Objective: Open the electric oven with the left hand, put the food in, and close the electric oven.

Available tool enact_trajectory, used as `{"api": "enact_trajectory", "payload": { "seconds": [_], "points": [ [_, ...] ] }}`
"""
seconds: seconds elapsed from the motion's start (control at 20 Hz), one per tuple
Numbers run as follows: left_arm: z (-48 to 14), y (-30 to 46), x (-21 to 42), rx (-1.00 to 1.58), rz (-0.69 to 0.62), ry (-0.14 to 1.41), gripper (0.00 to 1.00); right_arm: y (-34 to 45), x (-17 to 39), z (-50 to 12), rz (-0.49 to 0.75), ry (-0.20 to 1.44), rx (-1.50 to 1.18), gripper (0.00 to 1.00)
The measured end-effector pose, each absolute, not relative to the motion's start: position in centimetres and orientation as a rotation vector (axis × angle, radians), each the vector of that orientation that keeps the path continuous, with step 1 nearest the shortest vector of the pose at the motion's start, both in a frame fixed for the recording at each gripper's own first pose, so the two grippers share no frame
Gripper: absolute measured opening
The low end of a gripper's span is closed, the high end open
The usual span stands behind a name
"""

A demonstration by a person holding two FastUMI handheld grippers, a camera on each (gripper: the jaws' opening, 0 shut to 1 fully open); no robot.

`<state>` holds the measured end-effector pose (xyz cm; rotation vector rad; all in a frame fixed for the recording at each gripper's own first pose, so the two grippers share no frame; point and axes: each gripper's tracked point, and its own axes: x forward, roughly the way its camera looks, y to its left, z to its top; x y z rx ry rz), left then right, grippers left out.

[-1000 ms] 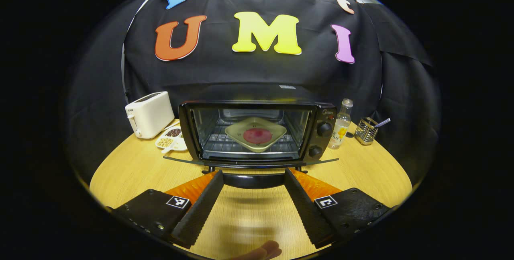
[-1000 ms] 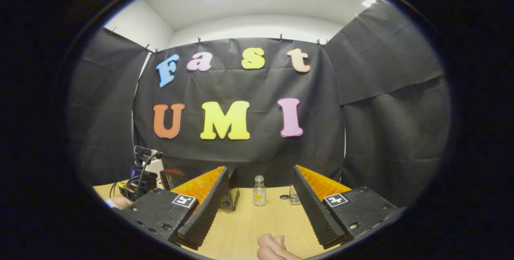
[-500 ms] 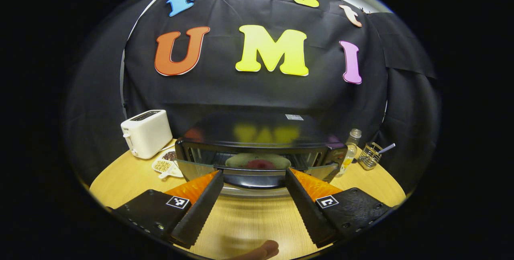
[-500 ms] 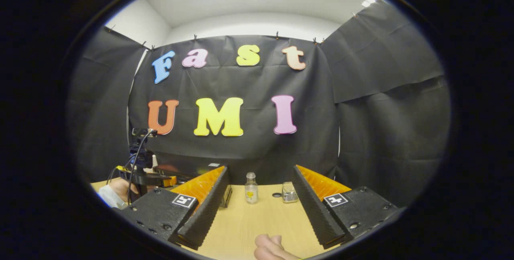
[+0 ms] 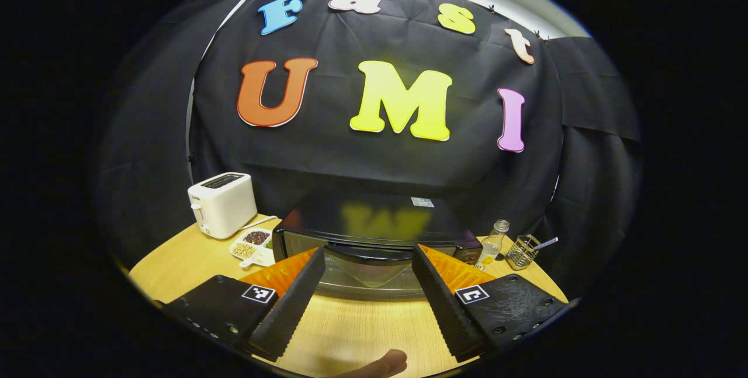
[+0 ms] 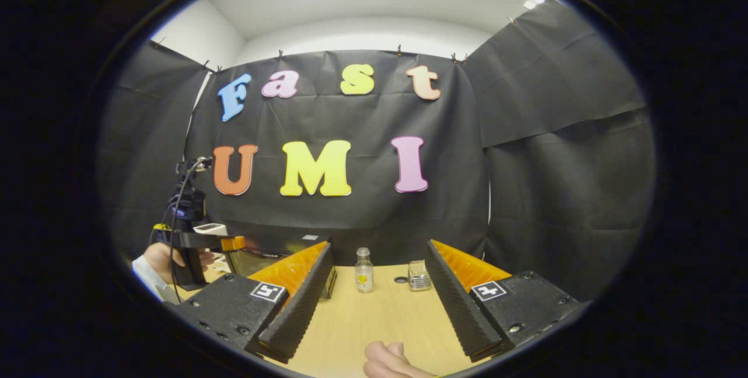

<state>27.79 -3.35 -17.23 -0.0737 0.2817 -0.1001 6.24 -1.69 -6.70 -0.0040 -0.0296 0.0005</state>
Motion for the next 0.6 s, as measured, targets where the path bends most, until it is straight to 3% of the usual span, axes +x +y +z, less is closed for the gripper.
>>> {"api": "enact_trajectory", "payload": {
  "seconds": [0.3,0.35,0.5,0.55,0.6],
  "points": [
    [-10.3,-2.5,19.7,-0.038,-0.094,0.176,0.95,-1.4,2.8,-4.6,-0.013,-0.061,0.019,1.0],
    [-9.0,-2.3,17.9,-0.03,-0.09,0.157,0.95,-1.6,2.0,-4.3,-0.016,-0.07,0.021,0.96],
    [-5.8,-1.7,12.6,-0.012,-0.092,0.115,0.95,-1.6,-0.5,-3.6,-0.012,-0.094,0.017,0.96],
    [-5.0,-1.8,10.9,-0.01,-0.09,0.103,0.95,-1.5,-1.1,-3.3,-0.012,-0.1,0.015,1.0],
    [-4.2,-1.7,9.4,-0.006,-0.084,0.093,0.95,-1.5,-1.8,-3.2,-0.011,-0.105,0.012,0.96]
  ]
}}
